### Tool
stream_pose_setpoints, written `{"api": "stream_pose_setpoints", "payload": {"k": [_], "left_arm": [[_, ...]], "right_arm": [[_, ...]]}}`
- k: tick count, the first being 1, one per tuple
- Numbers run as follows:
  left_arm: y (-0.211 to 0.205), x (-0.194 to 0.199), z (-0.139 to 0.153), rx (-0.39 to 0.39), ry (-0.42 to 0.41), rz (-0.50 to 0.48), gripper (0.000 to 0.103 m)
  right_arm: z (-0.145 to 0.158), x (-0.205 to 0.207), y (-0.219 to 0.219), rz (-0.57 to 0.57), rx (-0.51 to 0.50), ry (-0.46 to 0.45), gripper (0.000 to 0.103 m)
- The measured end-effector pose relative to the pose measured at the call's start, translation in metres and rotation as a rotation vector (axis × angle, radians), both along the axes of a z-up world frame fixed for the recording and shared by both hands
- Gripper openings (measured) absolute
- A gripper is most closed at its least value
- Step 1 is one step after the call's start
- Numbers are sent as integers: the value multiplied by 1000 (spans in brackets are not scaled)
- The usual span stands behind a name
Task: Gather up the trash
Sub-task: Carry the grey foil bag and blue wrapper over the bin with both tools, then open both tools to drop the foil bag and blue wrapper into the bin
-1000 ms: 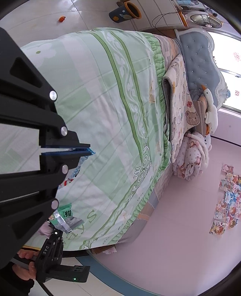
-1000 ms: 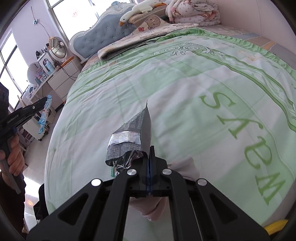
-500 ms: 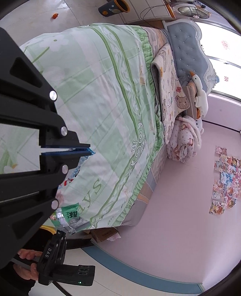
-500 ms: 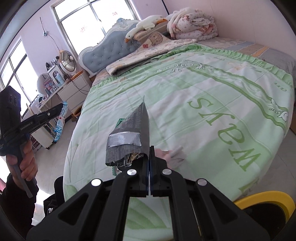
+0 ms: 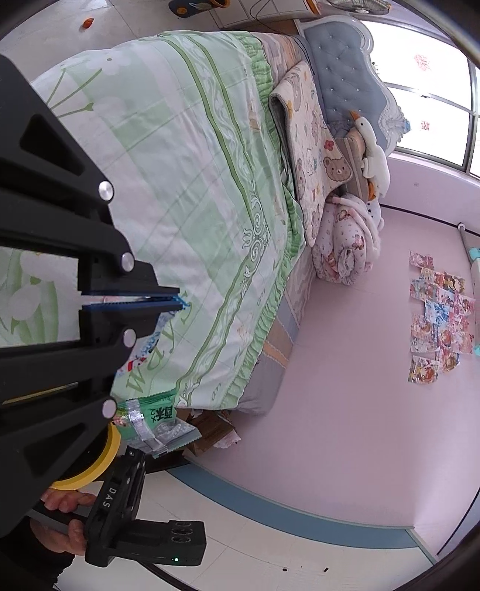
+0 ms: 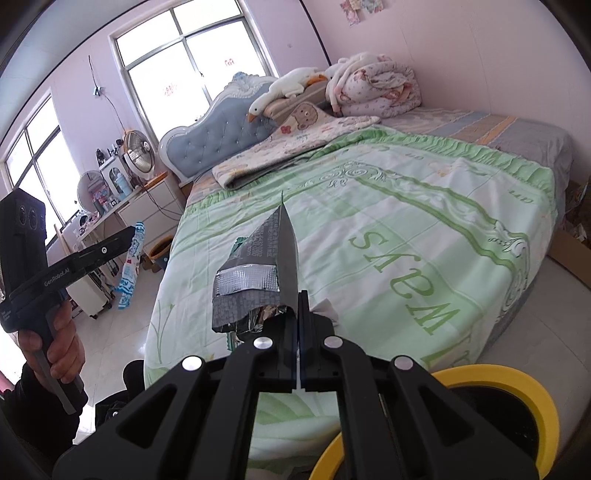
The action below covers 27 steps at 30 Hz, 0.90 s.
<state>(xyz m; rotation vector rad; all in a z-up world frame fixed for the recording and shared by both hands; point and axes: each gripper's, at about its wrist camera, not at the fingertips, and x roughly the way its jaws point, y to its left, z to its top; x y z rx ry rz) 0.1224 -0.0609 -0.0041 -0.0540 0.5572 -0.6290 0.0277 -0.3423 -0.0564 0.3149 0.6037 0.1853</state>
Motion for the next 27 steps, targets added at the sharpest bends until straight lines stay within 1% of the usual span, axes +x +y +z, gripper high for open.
{"api": "stream_pose_setpoints", "payload": {"k": [6,13,18,23,27], "left_arm": [[-35,-32,12,27,-52,-50,2],[-72,-63,20,47,-93,-107,2],[-95,-76,17,63,-89,-149,2],[-117,-87,12,83,-89,-186,2],[-135,-92,4,109,-83,-217,2]], "right_arm": [[24,-36,-17,-62,-29,-41,0],[36,-76,-41,-143,-62,-49,1],[34,-100,-57,-195,-83,-42,1],[25,-118,-77,-242,-82,-10,1],[12,-131,-92,-283,-79,33,1]]}}
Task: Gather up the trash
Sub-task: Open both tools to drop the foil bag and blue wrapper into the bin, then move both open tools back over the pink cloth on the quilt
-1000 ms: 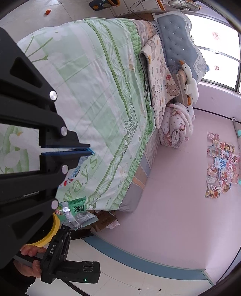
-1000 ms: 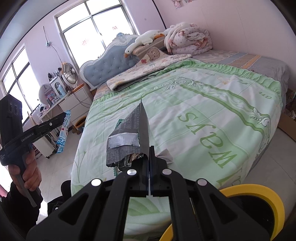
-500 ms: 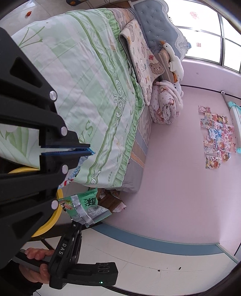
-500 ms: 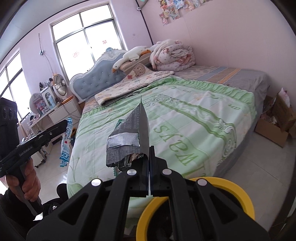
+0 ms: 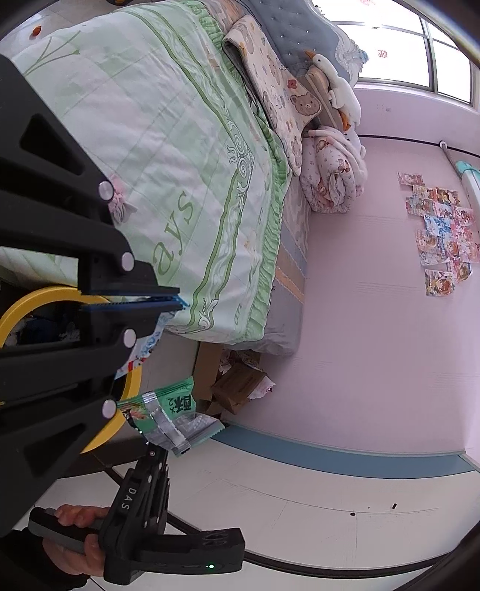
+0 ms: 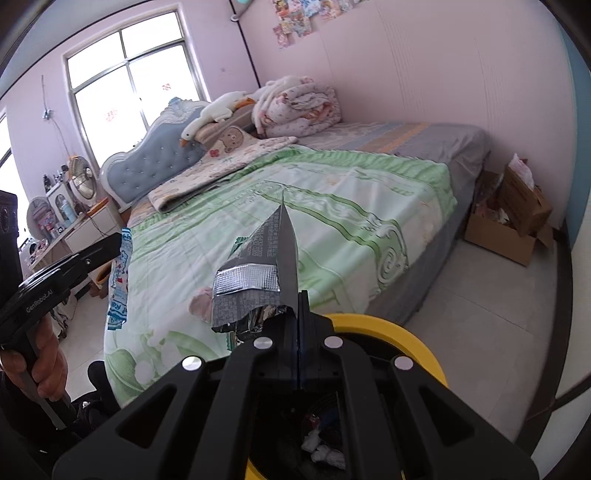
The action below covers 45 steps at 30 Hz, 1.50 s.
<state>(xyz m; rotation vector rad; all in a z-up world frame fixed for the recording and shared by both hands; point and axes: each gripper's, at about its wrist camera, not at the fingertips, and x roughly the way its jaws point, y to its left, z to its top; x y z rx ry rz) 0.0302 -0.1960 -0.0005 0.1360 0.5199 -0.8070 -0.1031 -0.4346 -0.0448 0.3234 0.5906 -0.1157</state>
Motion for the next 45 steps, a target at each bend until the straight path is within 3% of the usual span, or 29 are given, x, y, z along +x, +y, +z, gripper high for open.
{"api": "stream_pose_setpoints", "payload": {"k": [12,23,31,33,39,45], "left_arm": [[-55,0,-47,82,87,-81,2],[-68,13,-81,122,198,-93,2],[-63,26,-87,113,260,-66,25],[-60,28,-87,106,268,-59,31],[-53,33,-85,94,267,-41,40],[-42,38,-77,78,252,-19,41]], "right_arm": [[-57,-7,-36,-70,77,138,1],[-87,2,-35,-66,86,221,1],[-92,7,-37,-71,99,253,3],[-92,7,-39,-76,97,256,13],[-91,6,-40,-93,97,255,25],[-82,8,-39,-100,81,237,25]]}}
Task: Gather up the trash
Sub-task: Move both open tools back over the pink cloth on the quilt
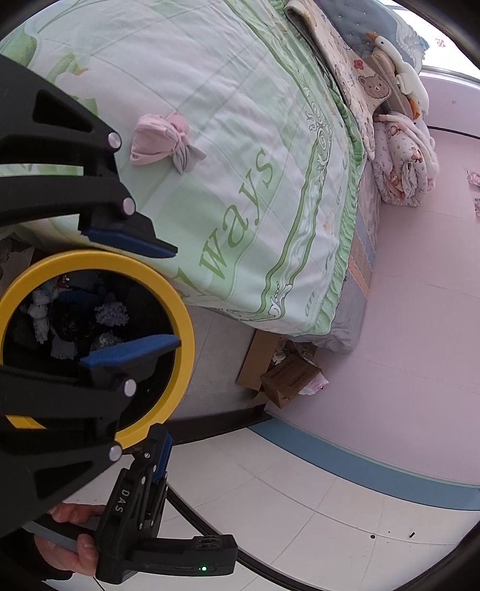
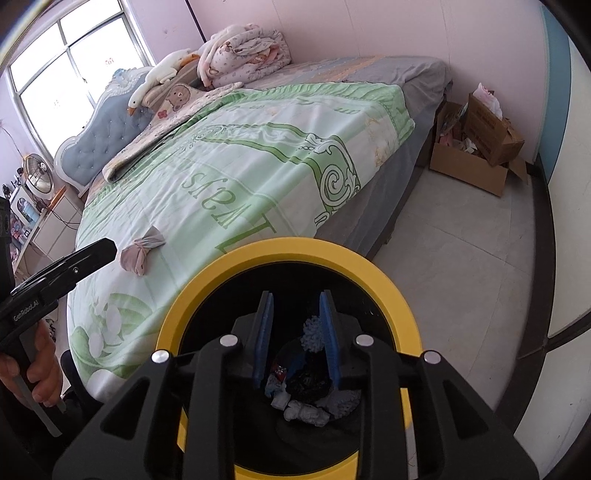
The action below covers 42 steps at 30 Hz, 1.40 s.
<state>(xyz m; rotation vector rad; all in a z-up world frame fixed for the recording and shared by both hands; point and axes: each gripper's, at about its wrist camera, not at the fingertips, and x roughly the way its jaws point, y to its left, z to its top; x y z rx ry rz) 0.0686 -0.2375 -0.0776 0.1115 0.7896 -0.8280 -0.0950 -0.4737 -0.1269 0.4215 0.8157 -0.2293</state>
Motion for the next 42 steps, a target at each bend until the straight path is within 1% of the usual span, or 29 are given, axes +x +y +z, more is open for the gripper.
{"api": "stream_pose_setpoints", "payload": {"k": [7,15,19,21,28,34,35,37,38,39,40,41,42], "left_arm": [[28,13,10,-17,-21,62,41],[78,37,17,-20,-47,185,41],[109,50,20,-14,-55,264,41],[126,57,21,-7,-62,307,41],[181,73,20,22,-88,439,41],[231,79,17,28,-107,555,42],[238,79,17,29,-115,570,42],[250,77,19,30,-143,604,47],[254,77,21,29,-154,617,48],[259,76,23,26,-167,630,50],[264,74,25,23,-180,642,54],[267,72,27,19,-192,654,56],[272,70,30,8,-207,667,63]], "right_arm": [[15,19,17,50,-26,-24,25],[28,67,54,151,-28,-53,25],[36,98,83,223,-38,-76,25],[40,114,98,258,-40,-85,27],[43,170,155,374,-58,-79,27],[42,201,203,442,-61,-88,28],[42,205,210,451,-61,-94,29],[45,211,223,457,-67,-110,31],[46,213,228,456,-72,-117,34],[49,214,234,444,-86,-129,44],[51,213,238,428,-107,-142,49],[54,213,241,410,-128,-163,59],[57,213,245,402,-135,-181,67]]}}
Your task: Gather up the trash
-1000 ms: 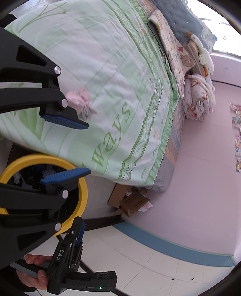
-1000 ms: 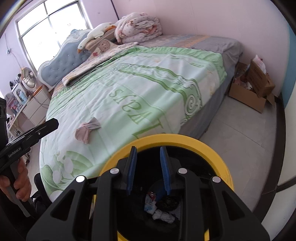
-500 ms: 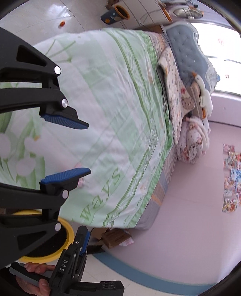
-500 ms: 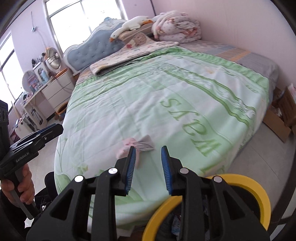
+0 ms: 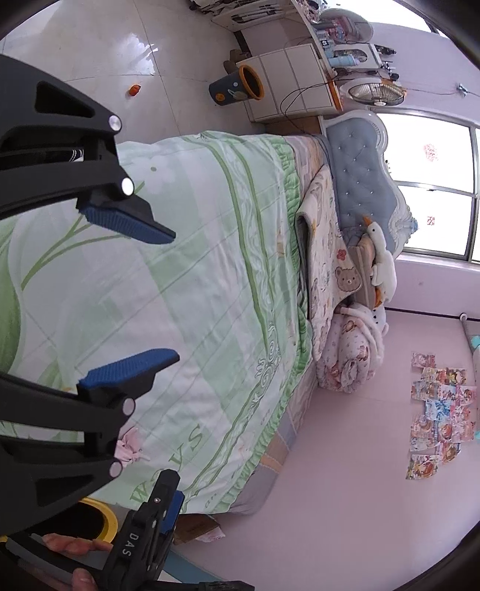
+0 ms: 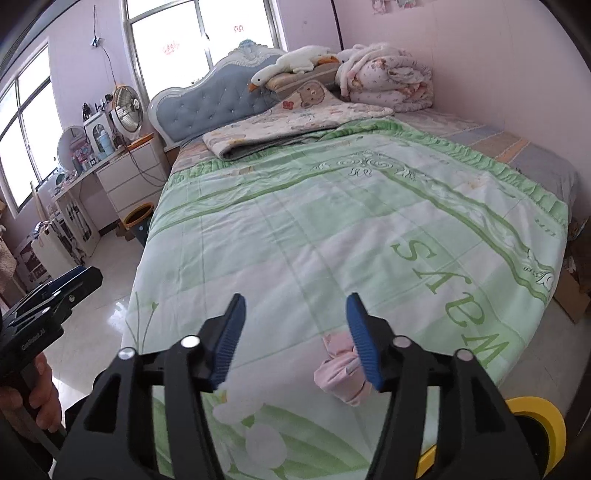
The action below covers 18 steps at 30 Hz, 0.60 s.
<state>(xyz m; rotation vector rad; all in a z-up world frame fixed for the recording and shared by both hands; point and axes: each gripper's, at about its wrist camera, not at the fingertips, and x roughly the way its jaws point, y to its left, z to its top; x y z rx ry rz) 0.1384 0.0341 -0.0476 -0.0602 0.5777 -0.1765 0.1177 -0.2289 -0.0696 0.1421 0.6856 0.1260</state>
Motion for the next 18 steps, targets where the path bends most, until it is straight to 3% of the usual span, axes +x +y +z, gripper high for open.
{"api": "stream_pose_setpoints", "payload": {"k": [3,7,10,18], "left_arm": [[9,-9,11,-4,-57,25,74],[14,-24,27,-2,-137,51,89],[16,-33,35,-6,-184,59,95],[20,-46,41,-31,-214,72,95]], "right_arm": [[8,0,5,-21,10,-33,83],[20,-6,8,-71,9,-108,94],[28,-10,12,-90,7,-163,95],[40,-21,23,-115,23,-237,95]]}}
